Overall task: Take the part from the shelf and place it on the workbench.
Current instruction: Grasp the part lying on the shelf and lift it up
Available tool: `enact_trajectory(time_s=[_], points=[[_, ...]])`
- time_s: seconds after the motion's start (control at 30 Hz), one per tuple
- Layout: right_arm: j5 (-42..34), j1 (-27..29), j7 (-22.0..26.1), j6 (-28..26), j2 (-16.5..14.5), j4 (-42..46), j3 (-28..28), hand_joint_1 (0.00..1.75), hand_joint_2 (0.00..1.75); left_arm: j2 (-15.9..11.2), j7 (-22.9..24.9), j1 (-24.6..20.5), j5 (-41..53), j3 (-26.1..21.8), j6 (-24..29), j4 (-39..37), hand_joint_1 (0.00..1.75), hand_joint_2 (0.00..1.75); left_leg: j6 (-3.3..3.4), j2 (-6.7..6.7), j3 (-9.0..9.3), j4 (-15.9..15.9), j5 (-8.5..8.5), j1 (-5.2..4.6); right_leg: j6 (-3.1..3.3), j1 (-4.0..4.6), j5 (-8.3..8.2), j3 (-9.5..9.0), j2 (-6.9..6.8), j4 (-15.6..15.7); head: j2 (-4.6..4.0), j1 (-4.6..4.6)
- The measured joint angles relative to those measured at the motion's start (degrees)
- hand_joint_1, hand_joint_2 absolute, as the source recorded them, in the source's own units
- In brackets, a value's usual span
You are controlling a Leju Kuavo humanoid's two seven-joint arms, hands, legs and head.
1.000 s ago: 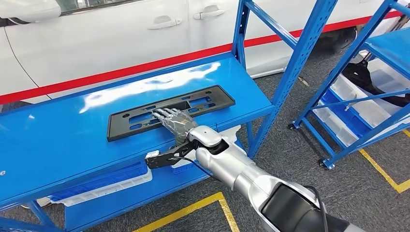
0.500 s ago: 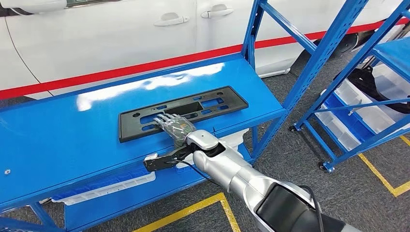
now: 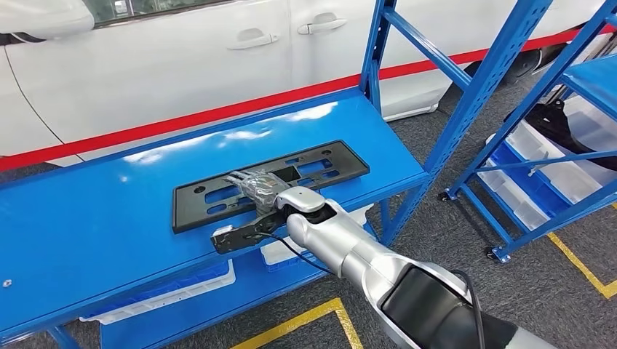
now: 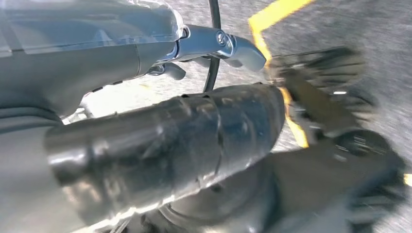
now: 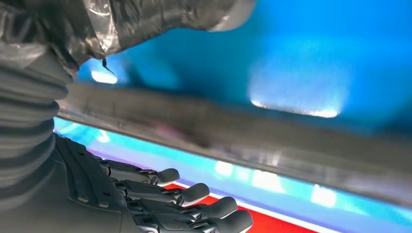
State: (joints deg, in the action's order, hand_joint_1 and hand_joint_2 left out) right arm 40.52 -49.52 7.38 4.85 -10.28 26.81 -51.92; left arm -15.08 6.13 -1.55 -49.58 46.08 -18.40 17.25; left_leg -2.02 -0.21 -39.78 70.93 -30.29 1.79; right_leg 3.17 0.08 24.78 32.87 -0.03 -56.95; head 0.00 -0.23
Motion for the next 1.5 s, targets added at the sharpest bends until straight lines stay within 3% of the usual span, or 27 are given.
enact_trajectory(time_s=[0.07, 0.1, 0.17, 0.23, 0.3, 0.4, 0.43, 0.47, 0.5, 0.53, 0.6, 0.67, 0.77, 0.83, 0.9, 0.97, 1.0, 1.07, 1.13, 1.2, 1.27, 1.33, 1.43, 1.47, 1.5], points=[[-0.50, -1.35, 0.08, 0.54, 0.26, 0.21, 0.30, 0.00, 0.00, 0.01, 0.11, 0.14, -0.01, -0.09, -0.08, -0.50, 0.00, 0.00, -0.96, 0.06, 2.36, -6.09, 3.80, 0.44, -1.14, -0.58, 1.39, 0.21, 0.16, -1.77, 0.00, -0.04], [-0.58, -1.96, 0.06, 0.63, 0.37, 0.30, 0.39, 0.00, 0.00, 0.02, 0.11, 0.12, -0.01, -0.21, -0.25, -0.70, 0.00, 0.00, -1.01, -0.07, 3.42, -8.51, 4.67, 0.48, -1.71, -0.66, 2.07, 0.47, 0.18, -2.77, 0.00, -0.07], [-0.56, -2.72, 0.00, 0.53, 0.52, 0.56, 0.47, 0.00, 0.00, 0.06, -0.09, 0.05, 0.01, -0.61, -0.81, -0.98, 0.00, 0.00, -0.14, -0.43, 4.06, -9.59, 4.17, 0.17, -2.45, -0.51, 2.77, 0.91, 0.26, -3.80, 0.00, -0.12], [-0.28, -2.94, -0.24, 0.30, 0.68, 0.81, 0.49, 0.00, 0.00, 0.02, -0.24, 0.02, -0.01, -0.87, -1.26, -1.23, 0.00, 0.00, 1.08, -0.51, 4.02, -9.64, 4.09, 0.12, -2.71, -0.55, 2.95, 0.96, 0.31, -3.95, 0.00, -0.11], [0.13, -3.03, -0.62, 0.18, 0.86, 1.04, 0.49, 0.00, 0.00, -0.04, -0.25, -0.03, -0.02, -0.95, -1.45, -1.40, 0.00, 0.00, 1.83, -0.43, 4.18, -9.82, 4.09, 0.24, -3.07, -0.71, 4.19, 1.69, 0.25, -5.72, 0.00, -0.10], [0.33, -2.98, -0.85, 0.11, 1.03, 1.32, 0.49, 0.00, 0.00, -0.15, -0.25, -0.20, -0.02, -1.17, -1.65, -1.56, 0.00, 0.00, 2.42, -0.32, 4.34, -9.95, 3.95, 0.17, -3.58, -0.83, 8.68, 6.84, 0.11, -15.64, 0.00, -0.09], [0.34, -2.89, -0.86, 0.11, 1.11, 1.35, 0.49, 0.00, 0.00, -0.16, -0.25, -0.26, -0.02, -1.25, -1.68, -1.62, 0.00, 0.00, 2.53, -0.31, 4.39, -9.95, 3.87, 0.06, -3.55, -0.83, 9.43, 8.73, 0.10, -18.75, 0.00, -0.09], [0.35, -2.80, -0.86, 0.11, 1.20, 1.35, 0.49, 0.00, 0.00, -0.16, -0.25, -0.30, -0.02, -1.32, -1.69, -1.68, 0.00, 0.00, 2.64, -0.34, 4.50, -9.95, 3.77, -0.07, -3.38, -0.78, 9.16, 9.88, 0.10, -20.23, 0.00, -0.09], [0.36, -2.75, -0.86, 0.11, 1.28, 1.38, 0.49, 0.00, 0.00, -0.16, -0.25, -0.32, -0.02, -1.35, -1.70, -1.72, 0.00, 0.00, 2.72, -0.38, 4.68, -9.95, 3.66, -0.22, -3.03, -0.65, 7.71, 9.93, 0.11, -19.42, 0.00, -0.09], [0.37, -2.77, -0.86, 0.11, 1.35, 1.42, 0.49, 0.00, 0.00, -0.16, -0.25, -0.33, -0.02, -1.37, -1.71, -1.73, 0.00, 0.00, 2.77, -0.43, 4.94, -9.97, 3.53, -0.39, -2.46, -0.44, 5.37, 8.90, 0.15, -16.44, 0.00, -0.09], [0.37, -2.93, -0.86, 0.11, 1.41, 1.48, 0.49, 0.00, 0.87, -0.09, -0.25, -0.42, -0.02, -1.38, -1.72, -1.74, 0.00, 0.00, 2.72, -0.49, 5.38, -10.11, 3.27, -0.67, -0.85, 0.24, 1.25, 5.76, 0.28, -8.74, 0.00, -0.10], [0.39, -3.06, -0.86, 0.10, 1.44, 1.49, 0.49, 0.00, 1.75, -0.05, -0.25, -0.58, -0.02, -1.45, -1.72, -1.79, 0.00, 0.00, 2.37, -0.52, 5.47, -10.46, 3.29, -0.52, 0.25, 0.86, 0.09, 4.09, 0.35, -4.60, 0.00, 0.03], [0.89, -3.07, -0.86, -0.05, 1.53, 1.61, 0.49, 0.00, 1.75, -0.09, -0.25, -0.65, -0.01, -1.70, -1.68, -1.91, 0.00, 0.00, 1.59, -0.38, 5.77, -11.34, 3.37, -0.43, 0.35, 0.88, -0.25, 3.08, 0.23, -2.43, 0.00, 0.15], [1.52, -2.99, -0.83, -0.24, 1.53, 1.78, 0.48, 0.00, 1.75, -0.17, -0.28, -0.77, 0.14, -1.84, -1.62, -1.96, 0.00, 0.00, 1.33, -0.23, 4.86, -8.74, 1.66, -0.49, 0.22, 0.43, -0.97, 1.82, 0.02, -0.40, 0.00, 0.13], [2.01, -2.72, -0.71, 0.20, 1.52, 1.83, 0.40, 0.00, 0.87, -0.25, -0.32, -0.93, 0.31, -2.10, -1.36, -2.08, 0.00, 0.00, 1.10, -0.15, 1.77, -2.12, -1.37, -0.37, 0.22, 0.30, -1.16, 1.31, -0.14, 0.23, 0.00, 0.13], [1.22, -2.19, -0.05, 2.57, 1.52, 1.77, 0.24, 0.00, 0.00, -0.26, -0.42, -0.90, 0.37, -2.33, -0.94, -2.26, 0.00, 0.00, 0.70, -0.13, -0.78, 2.37, -2.33, -0.35, 0.19, 0.38, -0.85, 1.33, -0.14, -0.15, 0.00, 0.14], [-0.60, -1.99, 0.77, 5.13, 1.52, 1.70, 0.22, 0.00, 0.00, -0.26, -0.44, -0.86, 0.40, -2.38, -0.70, -2.35, 0.00, 0.00, 0.57, -0.11, -0.81, 1.93, -1.34, -0.34, 0.12, 0.40, -0.62, 1.36, -0.08, -0.48, 0.00, 0.14], [-8.53, -1.88, 3.94, 13.93, 1.60, 1.61, 0.99, 0.00, 0.00, -0.27, -0.12, -1.02, 0.80, -2.43, -0.33, -2.44, 0.00, 0.00, 0.54, -0.04, 1.82, -4.29, 2.51, -0.33, -0.24, 0.36, 0.04, 1.44, 0.03, -1.47, 0.00, 0.13], [-19.15, -1.95, 7.91, 24.52, 2.10, 2.06, 3.48, 0.00, 0.00, -0.27, 0.61, -1.60, 1.58, -2.48, -0.21, -2.46, 0.00, 0.00, 1.01, -0.09, 4.44, -9.81, 4.50, -0.56, -0.83, 0.52, 0.70, 1.87, 0.05, -2.63, 0.00, 0.14], [-26.09, -2.25, 10.14, 30.38, 3.31, 3.72, 6.09, 0.00, 0.87, -0.26, 1.06, -2.07, 2.22, -2.61, -0.40, -2.50, 0.00, 0.00, 1.73, -0.28, 4.83, -10.78, 4.35, -0.81, -1.38, 0.68, 0.91, 2.32, -0.01, -3.19, 0.00, 0.16], [-28.64, -2.99, 10.06, 31.60, 5.05, 6.25, 7.02, 0.00, 1.75, -0.22, 1.10, -2.15, 2.55, -2.80, -0.75, -2.58, 0.00, 0.00, 2.42, -0.34, 4.75, -11.00, 4.61, -0.60, -1.84, 0.66, 1.09, 2.43, 0.02, -3.47, 0.00, 0.16], [-29.53, -3.60, 9.19, 31.20, 7.08, 8.79, 7.02, 0.00, 1.75, -0.18, 1.08, -2.17, 2.72, -3.07, -0.99, -2.74, 0.00, 0.00, 3.03, -0.25, 4.88, -11.39, 4.90, -0.31, -2.56, 0.51, 2.89, 3.52, 0.12, -6.02, 0.00, 0.20], [-29.00, -3.53, 8.46, 28.84, 9.88, 11.46, 5.71, 0.00, 1.75, -0.16, 1.03, -2.25, 2.86, -3.75, -1.17, -2.96, 0.00, 0.00, 3.35, -0.15, 4.78, -11.51, 5.03, -0.24, -3.60, -0.17, 7.75, 8.31, 0.11, -16.01, 0.00, 0.20], [-28.53, -3.30, 8.46, 28.11, 10.69, 11.99, 4.80, 0.00, 1.75, -0.16, 1.01, -2.27, 2.92, -3.89, -1.26, -3.02, 0.00, 0.00, 3.35, -0.15, 4.76, -11.50, 5.03, -0.22, -3.77, -0.38, 8.24, 9.43, 0.09, -18.24, 0.00, 0.20], [-28.11, -3.01, 8.56, 27.54, 11.47, 12.45, 3.82, 0.00, 1.75, -0.16, 0.97, -2.28, 2.99, -3.98, -1.37, -3.11, 0.00, 0.00, 3.34, -0.17, 4.79, -11.50, 5.02, -0.21, -3.84, -0.55, 7.63, 9.59, 0.08, -18.44, 0.00, 0.21]])
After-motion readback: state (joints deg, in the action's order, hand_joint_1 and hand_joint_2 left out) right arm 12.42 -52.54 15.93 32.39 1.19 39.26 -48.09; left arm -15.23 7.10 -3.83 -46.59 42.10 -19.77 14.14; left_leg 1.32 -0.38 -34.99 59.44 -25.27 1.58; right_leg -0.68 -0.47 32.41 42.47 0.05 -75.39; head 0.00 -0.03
